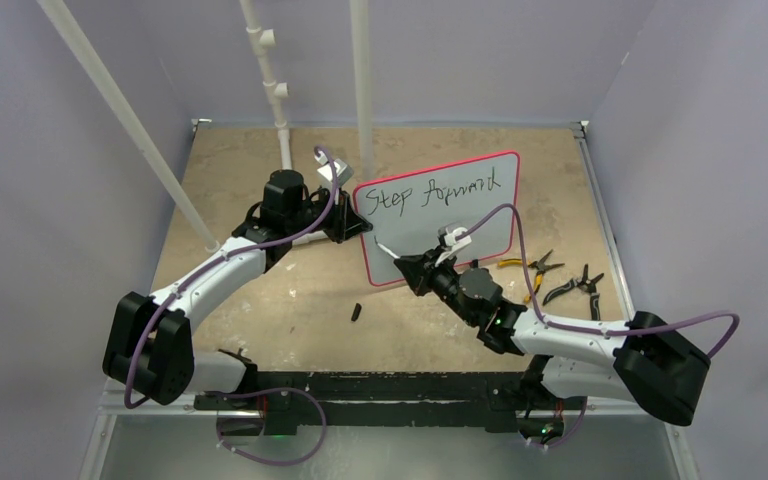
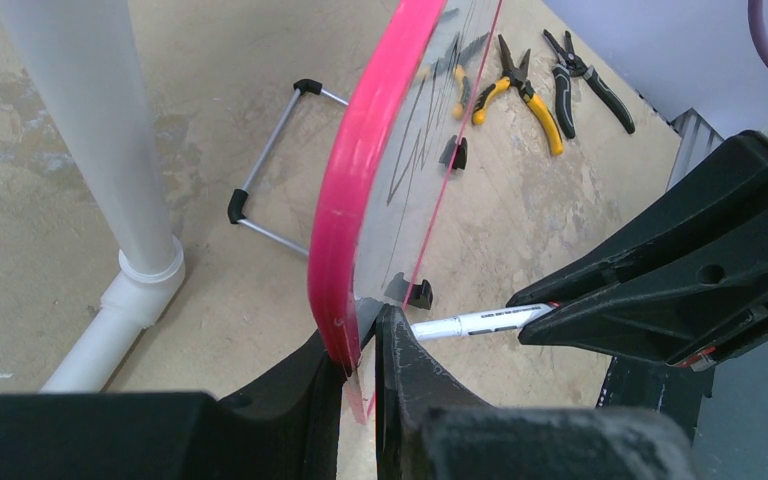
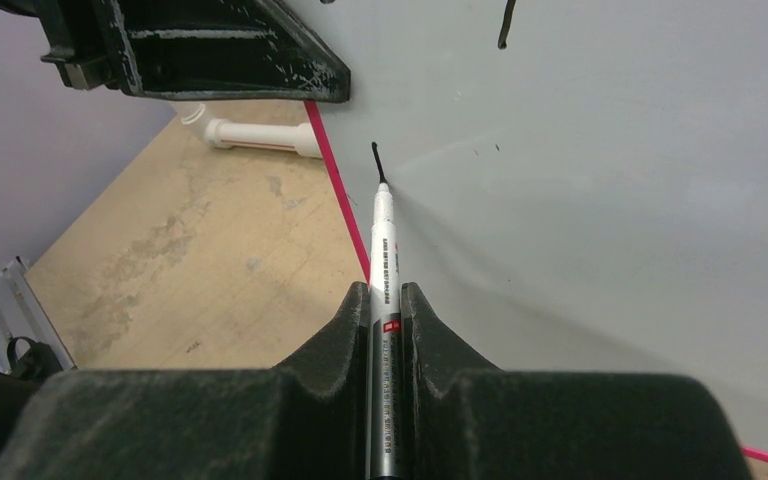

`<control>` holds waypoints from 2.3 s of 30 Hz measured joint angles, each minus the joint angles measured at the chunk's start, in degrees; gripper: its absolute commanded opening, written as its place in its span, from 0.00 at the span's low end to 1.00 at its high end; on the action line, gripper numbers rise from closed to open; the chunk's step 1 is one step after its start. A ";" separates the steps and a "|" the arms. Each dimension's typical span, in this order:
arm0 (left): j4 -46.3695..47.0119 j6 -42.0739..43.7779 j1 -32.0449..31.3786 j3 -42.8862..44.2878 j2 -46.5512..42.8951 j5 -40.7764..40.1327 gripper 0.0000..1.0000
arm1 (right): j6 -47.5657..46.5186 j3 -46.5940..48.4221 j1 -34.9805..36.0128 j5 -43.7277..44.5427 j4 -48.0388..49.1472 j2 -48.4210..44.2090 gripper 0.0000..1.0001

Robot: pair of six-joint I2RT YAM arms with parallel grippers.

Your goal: Write a sentence on the whiteboard

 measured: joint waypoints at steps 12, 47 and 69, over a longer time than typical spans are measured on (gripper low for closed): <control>0.00 -0.02 0.00 0.02 0.00 0.00 0.00 | 0.90 -0.42 0.13 -0.07 -1.29 -0.07 0.00; 0.02 0.00 0.00 0.04 0.11 0.00 0.00 | -0.70 -0.13 0.44 3.76 -1.57 -2.27 0.00; 0.02 0.00 0.00 0.04 0.11 0.04 0.00 | 0.74 -1.90 0.37 4.59 -3.34 -3.93 0.00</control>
